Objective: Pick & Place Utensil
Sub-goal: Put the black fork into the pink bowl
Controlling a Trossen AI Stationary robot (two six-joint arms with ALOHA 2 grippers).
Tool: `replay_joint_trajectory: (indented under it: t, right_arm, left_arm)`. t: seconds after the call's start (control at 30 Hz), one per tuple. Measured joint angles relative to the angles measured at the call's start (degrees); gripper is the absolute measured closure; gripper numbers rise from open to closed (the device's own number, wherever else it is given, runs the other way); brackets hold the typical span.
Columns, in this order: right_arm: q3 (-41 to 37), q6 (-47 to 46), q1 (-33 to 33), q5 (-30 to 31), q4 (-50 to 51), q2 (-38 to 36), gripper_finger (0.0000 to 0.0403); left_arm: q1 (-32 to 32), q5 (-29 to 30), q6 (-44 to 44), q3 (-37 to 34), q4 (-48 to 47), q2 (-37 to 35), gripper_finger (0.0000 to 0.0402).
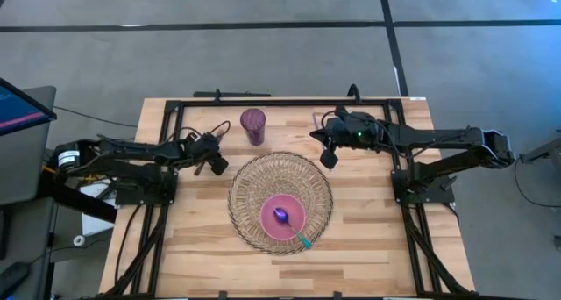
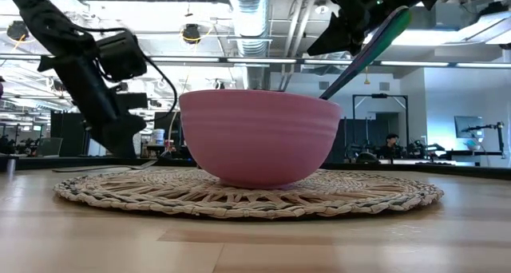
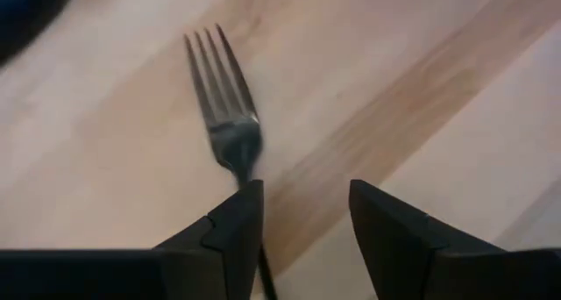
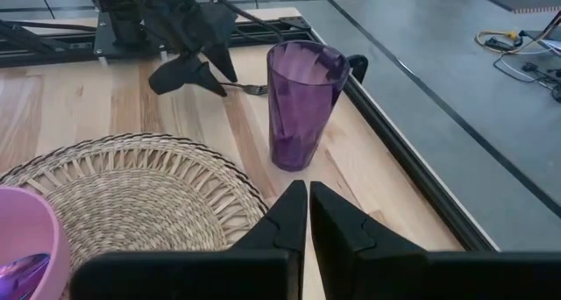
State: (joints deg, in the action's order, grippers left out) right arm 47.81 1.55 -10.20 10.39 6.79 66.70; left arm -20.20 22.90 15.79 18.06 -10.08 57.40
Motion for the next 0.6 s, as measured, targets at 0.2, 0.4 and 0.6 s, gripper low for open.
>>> replay_joint_trajectory:
  t: [0.2,0.4,0.6]
  right_arm:
    - [0.00,0.10,-0.02,-0.02,0.00,0.00,0.0392]
    - [0.00,0.10,0.00,-0.02,0.02,0.02,0.0392]
    - [0.00,0.09,0.00,-0.04,0.02,0.04,0.0390]
  left_arm:
    - [-3.21,-0.29,1.18,-0.01,-0.18,-0.41,0.0227]
    - [-6.35,-2.10,1.63,0.00,-2.90,-1.02,0.0237]
    - [-10.30,-5.08,2.71,-0.04,-4.34,-1.00,0.0247]
